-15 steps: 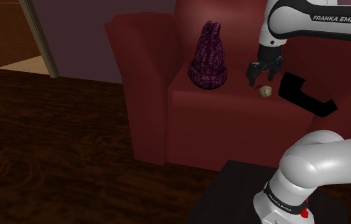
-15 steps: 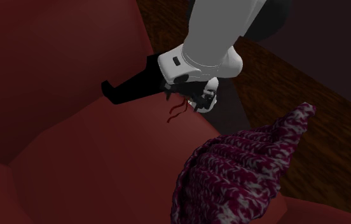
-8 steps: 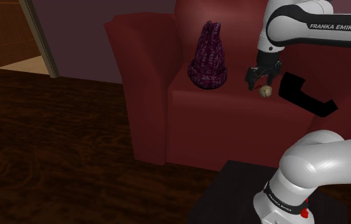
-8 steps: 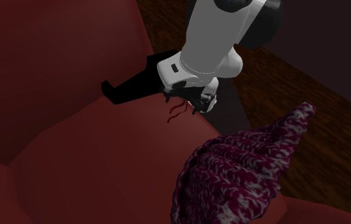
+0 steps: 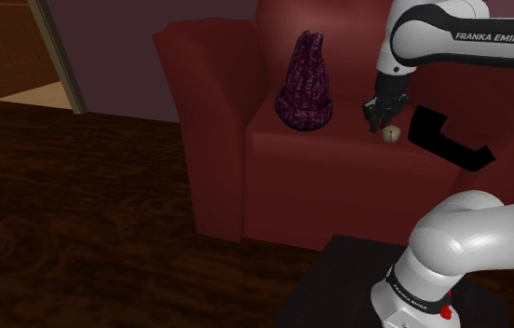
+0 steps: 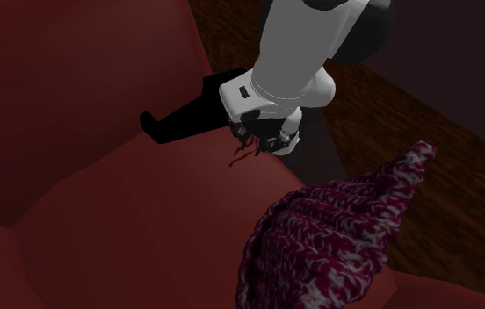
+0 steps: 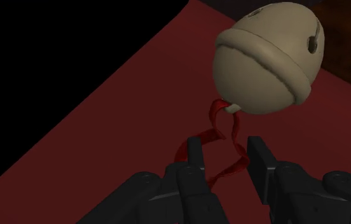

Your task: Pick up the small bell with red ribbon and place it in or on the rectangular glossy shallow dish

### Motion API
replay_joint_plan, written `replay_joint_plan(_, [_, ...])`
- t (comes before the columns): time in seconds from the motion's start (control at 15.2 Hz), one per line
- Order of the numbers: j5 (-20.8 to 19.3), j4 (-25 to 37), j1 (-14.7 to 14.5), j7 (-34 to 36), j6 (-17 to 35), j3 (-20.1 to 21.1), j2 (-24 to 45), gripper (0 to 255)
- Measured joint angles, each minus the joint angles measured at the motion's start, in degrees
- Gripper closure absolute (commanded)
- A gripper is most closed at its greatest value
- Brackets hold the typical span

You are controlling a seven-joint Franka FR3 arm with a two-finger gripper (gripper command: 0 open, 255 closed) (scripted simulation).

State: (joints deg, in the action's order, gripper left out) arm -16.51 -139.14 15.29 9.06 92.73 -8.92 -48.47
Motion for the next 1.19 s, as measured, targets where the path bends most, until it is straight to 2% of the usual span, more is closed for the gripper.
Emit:
replay_joint_plan(0.4, [-0.5, 0.3, 0.1, -0.2, -0.4, -0.1, 0.1, 255])
replay_joint_plan(1.19, [0.4, 10.7, 0.0, -1.8, -8.2, 0.8, 3.2, 255])
